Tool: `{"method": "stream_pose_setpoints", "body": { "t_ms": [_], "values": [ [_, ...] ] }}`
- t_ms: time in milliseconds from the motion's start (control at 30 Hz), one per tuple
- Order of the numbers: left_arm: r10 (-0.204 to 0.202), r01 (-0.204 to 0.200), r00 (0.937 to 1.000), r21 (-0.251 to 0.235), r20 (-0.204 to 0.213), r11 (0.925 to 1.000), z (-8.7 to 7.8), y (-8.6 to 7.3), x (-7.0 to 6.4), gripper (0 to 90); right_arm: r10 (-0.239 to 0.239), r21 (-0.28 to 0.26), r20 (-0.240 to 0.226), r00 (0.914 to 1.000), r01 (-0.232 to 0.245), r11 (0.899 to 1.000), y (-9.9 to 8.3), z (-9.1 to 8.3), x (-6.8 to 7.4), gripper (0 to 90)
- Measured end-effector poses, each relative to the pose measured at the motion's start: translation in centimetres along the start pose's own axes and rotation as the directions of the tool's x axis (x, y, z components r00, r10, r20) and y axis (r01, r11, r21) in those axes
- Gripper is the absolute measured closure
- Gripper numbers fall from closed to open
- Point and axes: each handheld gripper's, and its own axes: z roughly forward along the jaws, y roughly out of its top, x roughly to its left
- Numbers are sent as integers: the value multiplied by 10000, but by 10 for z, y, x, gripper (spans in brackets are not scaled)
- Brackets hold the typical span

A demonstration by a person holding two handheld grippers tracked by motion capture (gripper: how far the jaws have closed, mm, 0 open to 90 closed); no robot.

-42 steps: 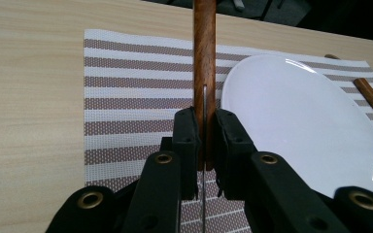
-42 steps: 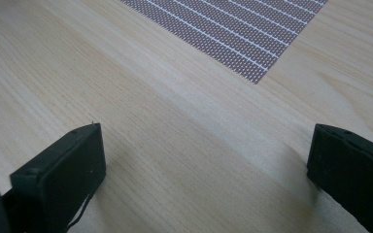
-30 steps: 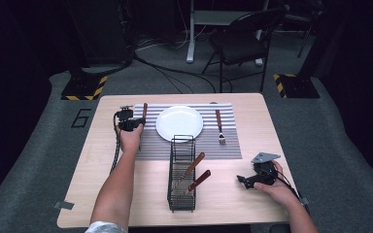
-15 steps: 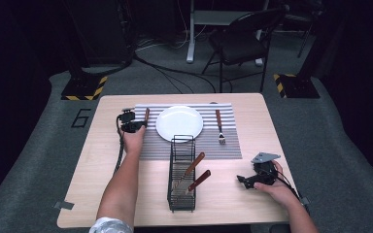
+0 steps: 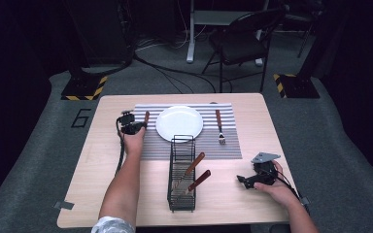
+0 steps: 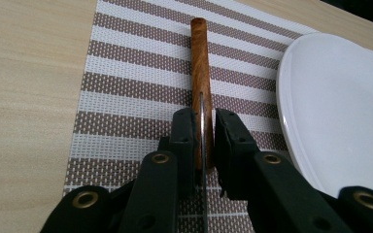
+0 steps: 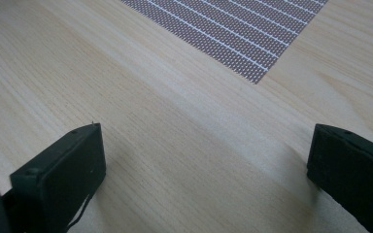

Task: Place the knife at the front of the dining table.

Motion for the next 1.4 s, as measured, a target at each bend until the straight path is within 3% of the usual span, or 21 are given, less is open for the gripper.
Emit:
{"method": "stream_pose_setpoints", "body": {
  "t_ms": [333, 467, 667, 767, 1067, 1400],
  "values": [
    [-113, 113, 9999, -35, -60, 9999, -5, 0, 6, 755, -4, 15, -7, 10000, 4, 10000, 0, 0, 0, 0],
    [-187, 186, 9998, -78, -47, 9998, -8, 1, 10, 700, -5, 11, -3, 10000, 5, 10000, 0, 0, 0, 0],
    [35, -37, 9999, -171, -103, 9998, -15, 3, 11, 674, -26, 21, -35, 10000, 26, 10000, 0, 0, 0, 0],
    [291, -294, 9994, -182, -164, 9994, -20, 5, 10, 669, -31, 19, -36, 10000, 31, 10000, 0, 0, 0, 0],
    [455, -464, 9987, -423, -224, 9980, -37, 10, 14, 662, -30, 19, -36, 10000, 30, 10000, 0, 0, 0, 0],
    [528, -515, 9984, -649, 178, 9966, -63, 12, 24, 624, -33, 16, -36, 10000, 33, 10000, 0, 0, 0, 0]
  ]
}}
